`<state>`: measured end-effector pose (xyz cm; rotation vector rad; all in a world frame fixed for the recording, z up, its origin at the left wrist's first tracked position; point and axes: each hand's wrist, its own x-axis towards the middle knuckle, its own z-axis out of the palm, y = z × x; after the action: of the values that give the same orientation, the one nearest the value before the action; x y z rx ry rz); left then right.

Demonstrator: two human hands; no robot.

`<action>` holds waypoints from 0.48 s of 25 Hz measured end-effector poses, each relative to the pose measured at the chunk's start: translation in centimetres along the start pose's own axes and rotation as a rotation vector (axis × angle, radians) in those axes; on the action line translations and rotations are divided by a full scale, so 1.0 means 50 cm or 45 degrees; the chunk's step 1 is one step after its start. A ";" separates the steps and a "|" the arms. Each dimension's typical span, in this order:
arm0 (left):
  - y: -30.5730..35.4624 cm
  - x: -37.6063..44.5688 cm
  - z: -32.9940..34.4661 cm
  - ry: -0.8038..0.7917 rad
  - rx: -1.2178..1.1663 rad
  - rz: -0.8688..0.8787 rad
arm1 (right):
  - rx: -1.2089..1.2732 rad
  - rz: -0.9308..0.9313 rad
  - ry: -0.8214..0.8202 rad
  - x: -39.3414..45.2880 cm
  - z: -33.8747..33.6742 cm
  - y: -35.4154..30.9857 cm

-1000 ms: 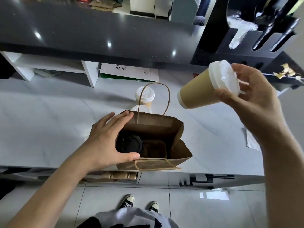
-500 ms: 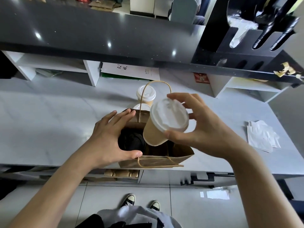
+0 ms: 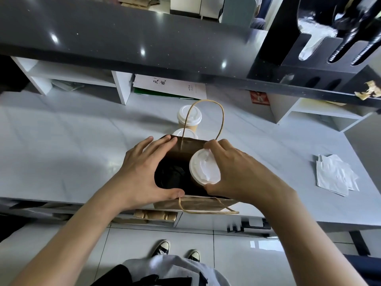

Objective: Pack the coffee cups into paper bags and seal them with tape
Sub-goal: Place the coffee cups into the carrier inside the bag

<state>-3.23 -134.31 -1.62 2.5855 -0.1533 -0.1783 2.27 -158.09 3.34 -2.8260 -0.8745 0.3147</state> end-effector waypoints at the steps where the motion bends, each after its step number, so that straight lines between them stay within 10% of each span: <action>1: 0.000 0.002 0.001 0.004 0.008 0.003 | -0.062 -0.001 -0.013 0.005 0.006 -0.002; 12: -0.002 0.004 0.003 0.023 0.002 0.024 | -0.293 -0.019 -0.101 0.044 0.045 0.008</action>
<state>-3.03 -134.33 -1.85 2.5853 -0.1707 -0.1479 3.71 -156.96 0.76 -3.0334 -1.0073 0.3475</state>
